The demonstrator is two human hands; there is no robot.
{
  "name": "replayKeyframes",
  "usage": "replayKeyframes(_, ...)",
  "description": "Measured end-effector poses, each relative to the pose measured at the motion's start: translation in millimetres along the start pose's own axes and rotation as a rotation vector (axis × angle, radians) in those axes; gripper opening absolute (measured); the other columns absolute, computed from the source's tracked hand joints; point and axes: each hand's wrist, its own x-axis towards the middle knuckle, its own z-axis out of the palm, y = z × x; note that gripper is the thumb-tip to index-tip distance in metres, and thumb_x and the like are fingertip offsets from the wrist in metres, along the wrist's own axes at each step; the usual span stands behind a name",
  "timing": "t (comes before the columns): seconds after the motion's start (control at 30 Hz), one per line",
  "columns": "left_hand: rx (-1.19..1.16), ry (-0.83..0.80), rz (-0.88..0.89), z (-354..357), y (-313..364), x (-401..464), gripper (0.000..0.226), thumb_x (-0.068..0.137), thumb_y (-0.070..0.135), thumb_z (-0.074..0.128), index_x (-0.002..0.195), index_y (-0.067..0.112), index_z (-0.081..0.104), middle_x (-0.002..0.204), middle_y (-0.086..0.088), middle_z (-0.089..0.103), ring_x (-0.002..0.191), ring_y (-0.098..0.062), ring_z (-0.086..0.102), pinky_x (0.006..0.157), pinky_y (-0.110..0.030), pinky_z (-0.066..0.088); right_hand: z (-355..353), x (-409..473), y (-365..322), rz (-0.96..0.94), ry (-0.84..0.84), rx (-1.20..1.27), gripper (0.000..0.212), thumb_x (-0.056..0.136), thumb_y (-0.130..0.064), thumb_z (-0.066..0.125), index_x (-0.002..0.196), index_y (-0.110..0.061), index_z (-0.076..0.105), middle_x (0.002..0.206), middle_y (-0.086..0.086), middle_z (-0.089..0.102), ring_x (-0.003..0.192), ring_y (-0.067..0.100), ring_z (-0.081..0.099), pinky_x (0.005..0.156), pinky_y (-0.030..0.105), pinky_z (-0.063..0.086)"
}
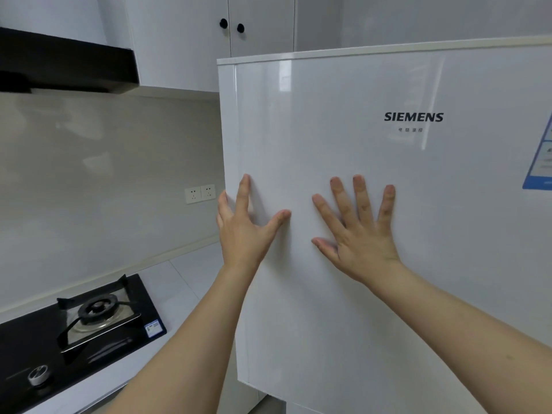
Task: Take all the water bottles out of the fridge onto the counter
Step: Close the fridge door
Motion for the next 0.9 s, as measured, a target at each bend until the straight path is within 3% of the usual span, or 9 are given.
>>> replayKeyframes(0.47,-0.120,-0.107,0.050,60.5,-25.6,57.4,0.094,0.070,0.066,0.074,0.144,0.063,0.014,0.162,-0.003,0.006,0.150,-0.012,0.004,0.116,-0.038,0.022,51.5,14.3,6.8,0.032,-0.060,-0.077,0.079,0.090,-0.061,0.041,0.155,-0.022,0.016,0.161,0.014,0.007,0.146,0.043,0.003,0.108,0.073,-0.002)
replayKeyframes(0.9,-0.193,-0.253,0.109,130.5,-44.9,112.6,0.095,0.070,0.071,0.069,0.145,0.062,0.010,0.163,0.002,0.002,0.150,-0.014,0.004,0.116,-0.041,0.023,100.8,24.8,18.9,0.106,-0.133,-0.193,0.072,0.093,-0.054,0.045,0.153,-0.022,0.022,0.161,0.012,0.013,0.146,0.041,0.005,0.109,0.073,0.001)
